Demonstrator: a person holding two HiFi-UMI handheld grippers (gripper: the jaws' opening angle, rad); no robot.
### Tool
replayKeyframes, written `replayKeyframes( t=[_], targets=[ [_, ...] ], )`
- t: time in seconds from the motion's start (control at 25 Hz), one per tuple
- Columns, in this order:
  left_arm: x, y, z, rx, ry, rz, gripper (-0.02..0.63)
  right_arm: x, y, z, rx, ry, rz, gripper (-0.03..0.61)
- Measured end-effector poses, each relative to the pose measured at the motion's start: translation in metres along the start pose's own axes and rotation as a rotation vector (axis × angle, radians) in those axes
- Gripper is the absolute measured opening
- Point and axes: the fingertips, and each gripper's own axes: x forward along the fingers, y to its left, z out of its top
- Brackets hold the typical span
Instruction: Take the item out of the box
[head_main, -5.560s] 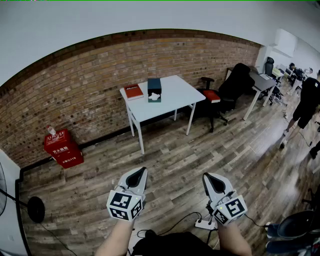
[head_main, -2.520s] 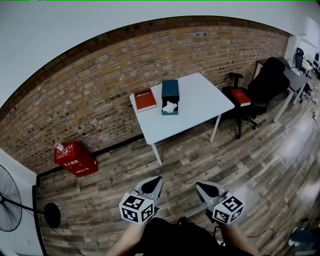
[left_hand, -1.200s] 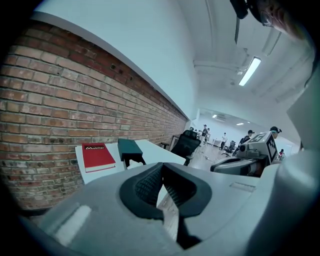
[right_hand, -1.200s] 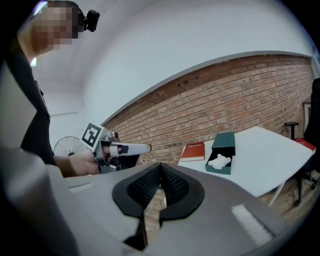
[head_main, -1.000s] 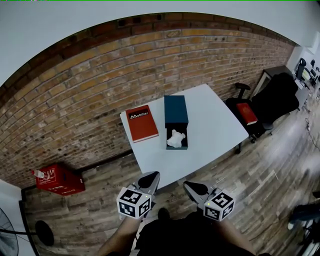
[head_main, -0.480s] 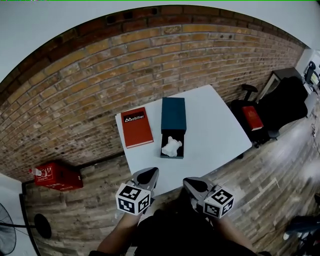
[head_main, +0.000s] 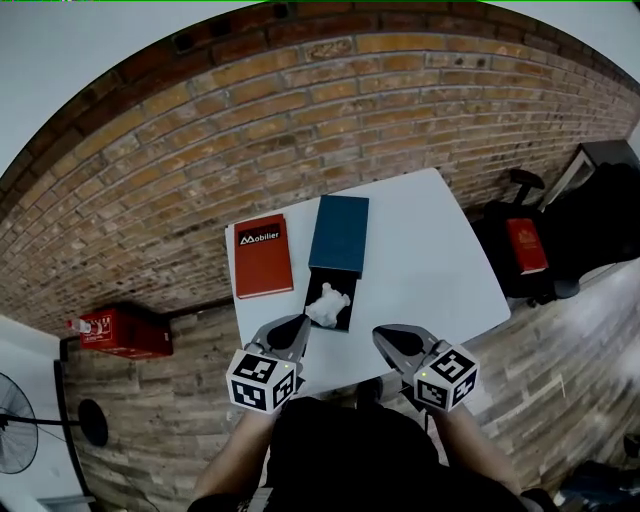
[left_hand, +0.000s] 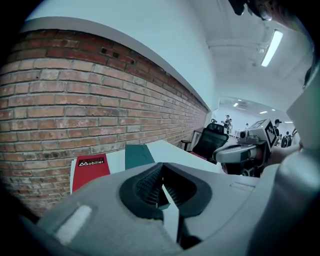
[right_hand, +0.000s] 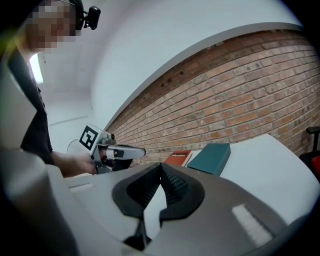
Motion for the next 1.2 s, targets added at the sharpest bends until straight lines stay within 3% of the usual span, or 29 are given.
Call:
replayKeyframes(
  t=[0.24, 0.52, 0.92, 1.2],
  targets=[
    [0.032, -0.004, -0.020, 0.018, 0.086, -0.001, 0.006, -0.005, -0.032, -0.002, 0.055, 0.004, -0.016, 0.000],
    [0.053, 0.018, -0.044, 0.074, 0.178, 0.015, 0.006, 0.004, -0.038, -0.008, 0.110, 0.007, -0.028, 0.000],
    [0.093, 0.046, -0.083, 0.135, 0.337, -0.048, 0.061, 0.021, -0.047, -0.017, 0.154, 0.027, -0.072, 0.000],
    [0.121, 0.063, -0.110, 0.264, 0.440, -0.080, 0.093, 0.031, -0.048, -0.023, 0.176, 0.043, -0.091, 0.000]
  ],
)
